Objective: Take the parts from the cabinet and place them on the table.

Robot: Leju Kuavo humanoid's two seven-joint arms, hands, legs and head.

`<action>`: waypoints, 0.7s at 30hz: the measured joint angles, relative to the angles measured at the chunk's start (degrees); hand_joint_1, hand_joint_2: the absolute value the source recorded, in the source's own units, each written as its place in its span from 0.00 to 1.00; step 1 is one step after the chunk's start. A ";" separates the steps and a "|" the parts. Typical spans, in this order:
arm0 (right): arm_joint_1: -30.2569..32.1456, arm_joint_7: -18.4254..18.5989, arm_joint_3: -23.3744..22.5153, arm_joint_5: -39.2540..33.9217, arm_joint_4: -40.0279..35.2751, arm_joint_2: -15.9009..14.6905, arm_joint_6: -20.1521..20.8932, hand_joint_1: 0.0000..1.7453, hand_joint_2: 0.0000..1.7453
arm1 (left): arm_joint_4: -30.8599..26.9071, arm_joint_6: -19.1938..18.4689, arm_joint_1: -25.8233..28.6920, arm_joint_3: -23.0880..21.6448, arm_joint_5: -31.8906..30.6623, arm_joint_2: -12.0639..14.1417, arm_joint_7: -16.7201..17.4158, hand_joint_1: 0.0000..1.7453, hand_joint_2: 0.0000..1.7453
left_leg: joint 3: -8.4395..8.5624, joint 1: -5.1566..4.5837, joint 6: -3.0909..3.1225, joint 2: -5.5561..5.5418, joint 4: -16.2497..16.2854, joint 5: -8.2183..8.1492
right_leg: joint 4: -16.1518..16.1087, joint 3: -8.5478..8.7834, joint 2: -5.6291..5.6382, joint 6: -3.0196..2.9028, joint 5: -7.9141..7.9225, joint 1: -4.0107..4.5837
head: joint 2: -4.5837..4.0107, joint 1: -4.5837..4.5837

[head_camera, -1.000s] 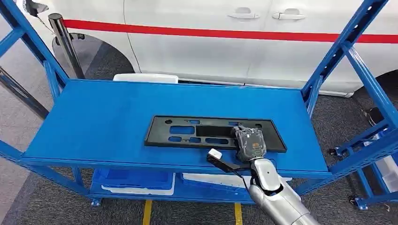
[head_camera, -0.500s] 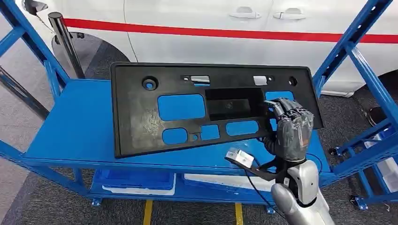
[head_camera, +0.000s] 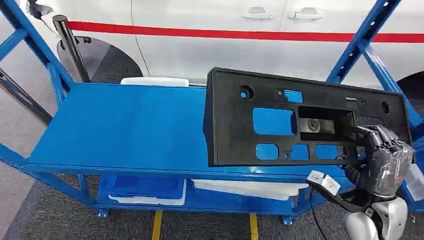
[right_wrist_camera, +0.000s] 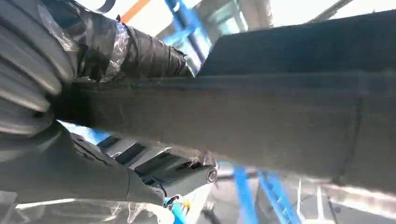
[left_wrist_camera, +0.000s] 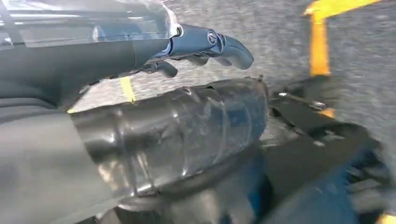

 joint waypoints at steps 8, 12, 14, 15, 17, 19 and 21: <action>1.71 1.60 -1.48 -1.42 -2.10 0.20 0.00 1.00 1.00 | -2.85 -0.80 0.17 1.99 -0.28 -1.11 2.07 0.00 0.00 | -2.70 0.33 -1.52 0.12 16.72 -11.39 | -0.08 -4.77 -2.33 -1.42 3.90 -0.42 | 0.00 -0.02; 3.11 1.09 -1.72 -0.94 -3.54 0.28 0.00 1.00 1.00 | -8.38 -4.35 2.34 4.02 -0.63 -3.00 6.00 0.00 0.00 | 8.98 0.79 -1.83 -0.32 0.50 -9.77 | 1.82 -7.26 -2.03 -0.33 4.78 -0.58 | 0.00 -0.04; 5.91 2.67 -0.47 1.10 -4.83 0.13 0.09 1.00 1.00 | -14.86 -6.49 6.62 4.54 6.15 -4.24 15.07 0.00 0.00 | 8.43 0.54 -0.64 -0.31 0.42 -9.28 | 2.16 -7.26 -1.57 0.52 5.41 -0.36 | 0.00 0.04; 7.06 3.50 0.65 2.55 -5.27 0.04 0.02 1.00 1.00 | -21.32 -6.71 9.95 2.21 14.68 -4.86 22.96 0.00 0.00 | 8.43 0.38 -0.40 0.07 0.59 -9.20 | 1.81 -7.21 -1.21 0.85 5.92 -0.46 | 0.00 0.07; 9.11 2.47 2.01 2.74 -5.66 0.11 0.00 1.00 1.00 | -30.75 -5.23 16.19 -2.98 25.44 -5.64 31.46 0.00 0.00 | 7.77 0.59 1.08 0.93 0.08 -8.03 | 2.14 -7.60 -0.71 1.55 5.51 -0.93 | 0.00 0.07; 9.26 2.36 4.95 4.50 -6.01 0.11 0.00 1.00 1.00 | -39.60 -4.04 21.43 -6.79 31.53 -6.21 33.68 0.00 0.00 | 6.42 0.47 1.87 1.24 0.08 -7.03 | 6.57 -9.32 -0.67 1.71 -0.78 -0.92 | 0.00 0.11; 7.30 4.38 10.55 8.91 -6.67 0.44 -0.02 1.00 1.00 | -43.43 -6.83 22.54 -7.15 31.12 -6.51 26.17 0.00 0.00 | 4.51 0.13 2.16 1.45 0.12 -5.52 | 15.00 -11.25 -0.68 1.85 -6.53 -0.93 | 0.00 0.11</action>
